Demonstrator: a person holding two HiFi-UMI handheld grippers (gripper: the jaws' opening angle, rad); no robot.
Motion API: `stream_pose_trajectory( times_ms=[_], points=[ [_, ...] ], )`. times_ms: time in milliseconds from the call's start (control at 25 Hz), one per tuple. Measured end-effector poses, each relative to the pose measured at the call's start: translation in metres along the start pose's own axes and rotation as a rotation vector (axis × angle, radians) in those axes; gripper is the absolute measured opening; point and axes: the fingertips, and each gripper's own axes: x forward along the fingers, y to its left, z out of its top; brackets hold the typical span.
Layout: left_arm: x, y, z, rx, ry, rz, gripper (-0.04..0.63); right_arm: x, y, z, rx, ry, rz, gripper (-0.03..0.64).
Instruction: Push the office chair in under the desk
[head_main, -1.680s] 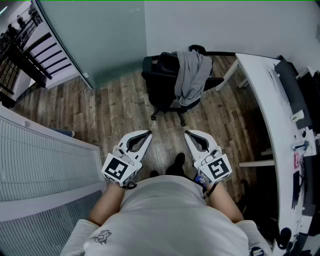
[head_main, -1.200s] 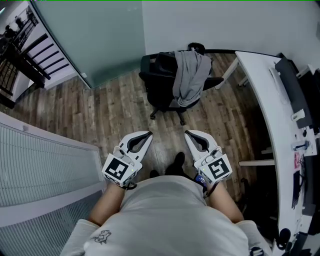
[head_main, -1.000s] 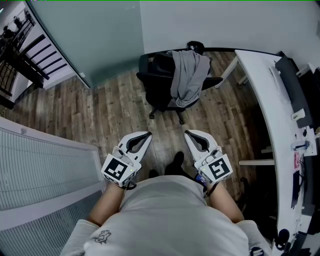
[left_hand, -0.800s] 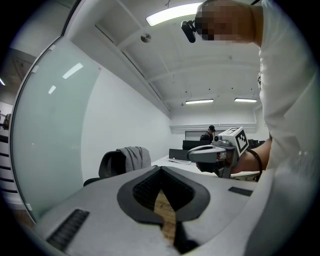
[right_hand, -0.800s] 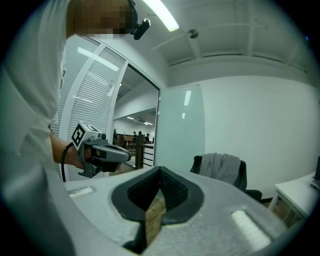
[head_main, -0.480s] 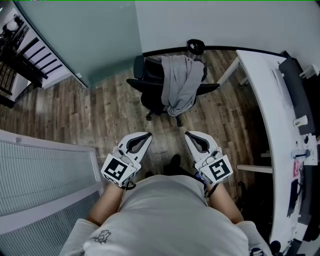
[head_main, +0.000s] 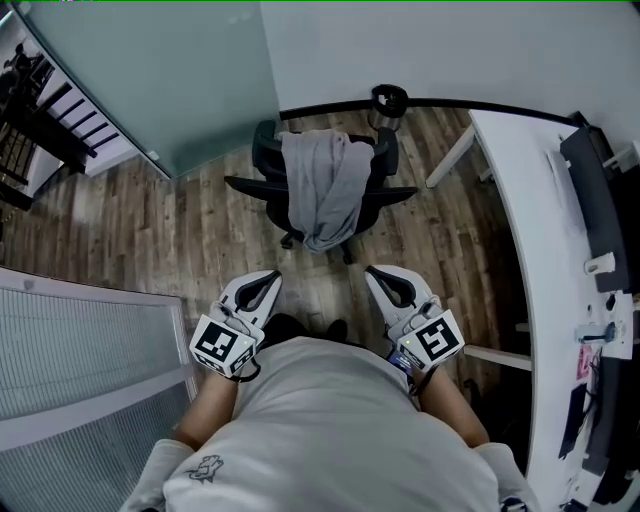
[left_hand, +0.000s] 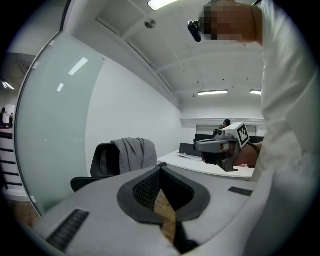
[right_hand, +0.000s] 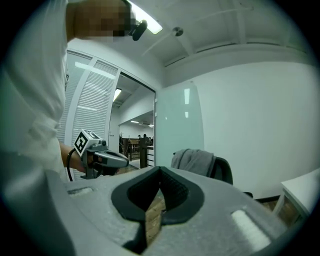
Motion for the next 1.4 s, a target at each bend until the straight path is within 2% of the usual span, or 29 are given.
stream_pose_trajectory(
  times_ms=[360,640,920,1160,1200,1400],
  points=[
    [0.052,0.001,0.003,0.004,0.007,-0.024,-0.002,-0.008,-0.05,-0.012,0.01,0.008,-0.037,0.003],
    [0.073,0.026,0.001,0.008,0.008,-0.008,-0.002,-0.003,-0.08,-0.016,0.001,0.03,-0.053,0.003],
    [0.089,0.072,-0.01,0.022,0.083,0.004,-0.002,0.021,-0.109,-0.029,-0.003,0.074,-0.054,0.003],
    [0.1,0.121,-0.021,0.084,0.175,0.008,0.003,0.054,-0.135,-0.044,-0.038,0.147,-0.048,0.005],
    [0.103,0.13,-0.022,0.092,0.19,0.006,0.009,0.06,-0.14,-0.048,-0.039,0.164,-0.046,0.033],
    [0.118,0.175,-0.035,0.153,0.278,-0.007,0.114,0.089,-0.171,-0.061,-0.007,0.217,-0.042,0.069]
  ],
)
